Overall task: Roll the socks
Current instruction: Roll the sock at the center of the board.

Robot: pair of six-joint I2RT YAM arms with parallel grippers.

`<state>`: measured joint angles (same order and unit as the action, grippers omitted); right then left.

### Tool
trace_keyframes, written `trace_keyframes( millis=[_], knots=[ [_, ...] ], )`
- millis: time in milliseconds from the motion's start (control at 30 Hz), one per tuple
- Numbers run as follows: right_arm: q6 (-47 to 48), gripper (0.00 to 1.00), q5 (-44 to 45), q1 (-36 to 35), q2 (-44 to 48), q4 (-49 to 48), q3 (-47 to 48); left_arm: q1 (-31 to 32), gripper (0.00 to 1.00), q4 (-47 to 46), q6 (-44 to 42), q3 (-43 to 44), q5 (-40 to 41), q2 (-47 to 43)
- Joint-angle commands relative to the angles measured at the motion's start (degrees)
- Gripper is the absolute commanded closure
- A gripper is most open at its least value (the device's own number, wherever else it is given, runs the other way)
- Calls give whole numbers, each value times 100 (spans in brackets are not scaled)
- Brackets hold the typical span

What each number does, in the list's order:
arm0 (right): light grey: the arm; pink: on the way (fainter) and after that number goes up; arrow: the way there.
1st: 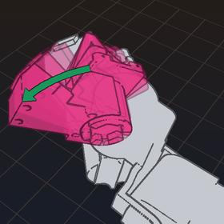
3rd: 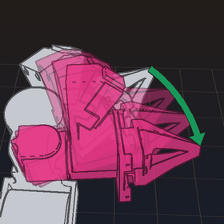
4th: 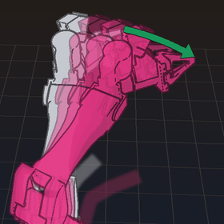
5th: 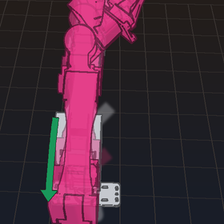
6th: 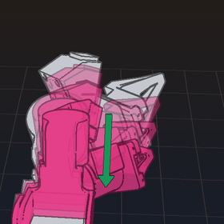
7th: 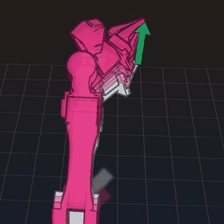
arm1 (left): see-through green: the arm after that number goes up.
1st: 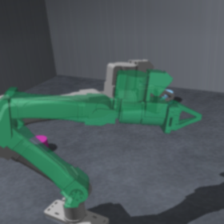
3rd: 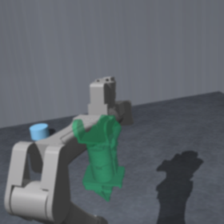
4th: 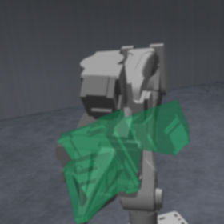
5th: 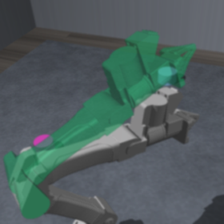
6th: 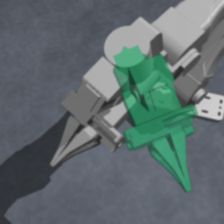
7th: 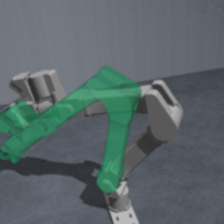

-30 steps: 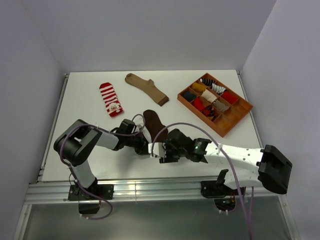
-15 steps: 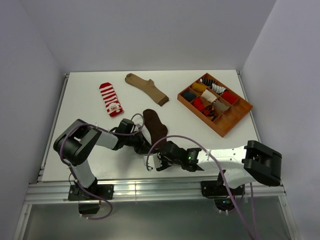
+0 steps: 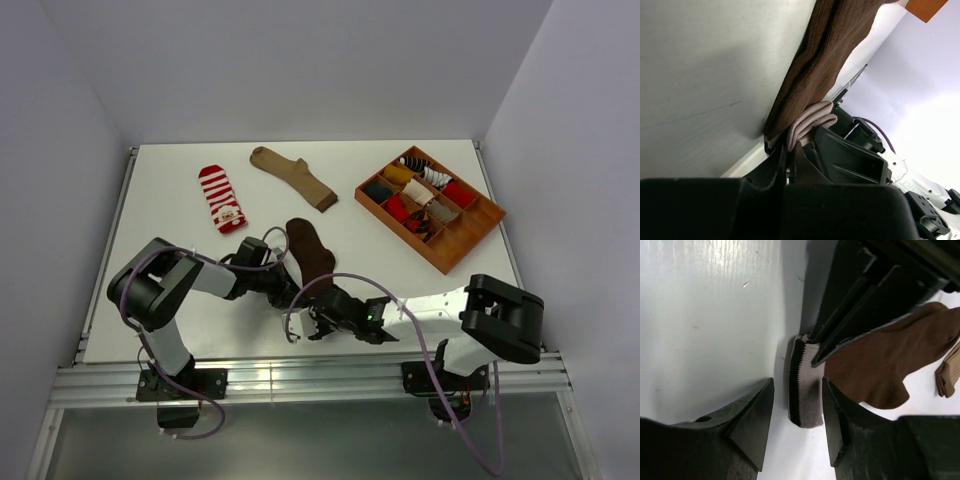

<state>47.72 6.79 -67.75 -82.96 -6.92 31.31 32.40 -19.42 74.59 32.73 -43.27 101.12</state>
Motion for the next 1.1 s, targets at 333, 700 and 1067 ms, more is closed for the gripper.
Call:
trace_keyframes(
  millis=[333, 700, 1067],
  knots=[
    [-26, 73, -89, 42, -397, 134, 252, -32, 98, 737, -356, 128, -227, -57],
    [-272, 74, -2066, 859, -317, 2774, 1465, -111, 62, 2337, -1587, 1059, 1109, -1111],
    [-299, 74, -3393, 1659, -616, 3882, 2116, -875, 78, 2496, -1360, 428, 2593, -2140]
  ],
)
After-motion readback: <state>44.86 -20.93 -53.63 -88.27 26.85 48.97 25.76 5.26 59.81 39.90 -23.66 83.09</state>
